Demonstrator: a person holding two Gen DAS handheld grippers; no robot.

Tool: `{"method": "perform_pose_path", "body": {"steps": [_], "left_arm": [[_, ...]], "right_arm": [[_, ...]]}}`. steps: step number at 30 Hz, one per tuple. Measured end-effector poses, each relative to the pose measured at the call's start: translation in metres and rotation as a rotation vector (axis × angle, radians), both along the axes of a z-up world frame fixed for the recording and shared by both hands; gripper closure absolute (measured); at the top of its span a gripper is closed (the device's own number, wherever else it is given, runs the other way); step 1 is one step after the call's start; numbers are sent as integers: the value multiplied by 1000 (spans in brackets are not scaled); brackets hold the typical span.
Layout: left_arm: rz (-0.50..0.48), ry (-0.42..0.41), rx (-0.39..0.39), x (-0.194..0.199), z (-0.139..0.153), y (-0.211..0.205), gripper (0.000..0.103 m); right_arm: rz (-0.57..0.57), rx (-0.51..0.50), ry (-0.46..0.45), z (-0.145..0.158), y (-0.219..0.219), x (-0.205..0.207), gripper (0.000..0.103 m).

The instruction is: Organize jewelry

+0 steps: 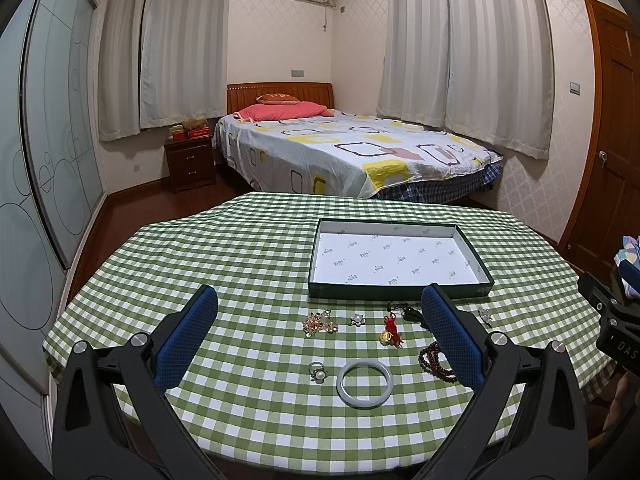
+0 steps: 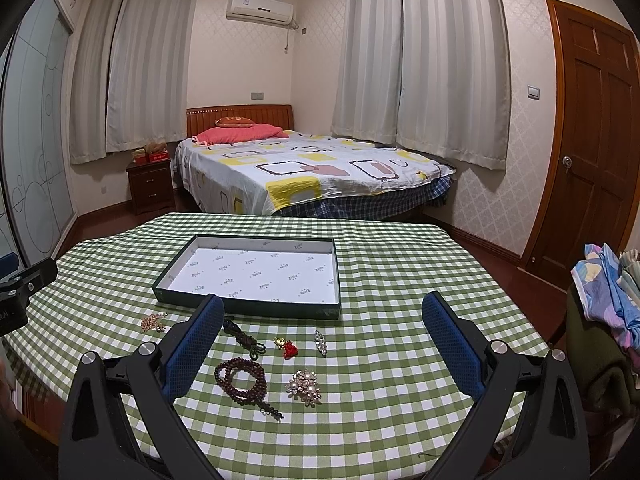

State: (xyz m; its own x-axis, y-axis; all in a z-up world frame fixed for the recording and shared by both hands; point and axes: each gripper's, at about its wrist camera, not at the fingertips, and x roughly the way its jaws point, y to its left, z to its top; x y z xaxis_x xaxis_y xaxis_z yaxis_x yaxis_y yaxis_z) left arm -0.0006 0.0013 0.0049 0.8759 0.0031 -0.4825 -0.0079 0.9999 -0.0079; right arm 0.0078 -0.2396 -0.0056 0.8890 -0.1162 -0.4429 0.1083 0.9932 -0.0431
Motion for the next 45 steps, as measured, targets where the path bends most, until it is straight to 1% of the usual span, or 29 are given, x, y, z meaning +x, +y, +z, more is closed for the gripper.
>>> {"method": "perform_pose_path", "body": {"steps": [28,30,40,45], "left_arm": [[-2,4,-1,-1,-3,-3,4],[-3,5,-1,-2,-4,-4,4],[-1,16,-2,0,-9,2,4],[17,48,3,12,-22,11,4]], "right_arm": [[0,1,-2,-1,0,-1,7],[1,1,-1,3,0,-2,7],[3,5,6,4,3,0,7],[10,15,22,-8,1,7,7]]}}
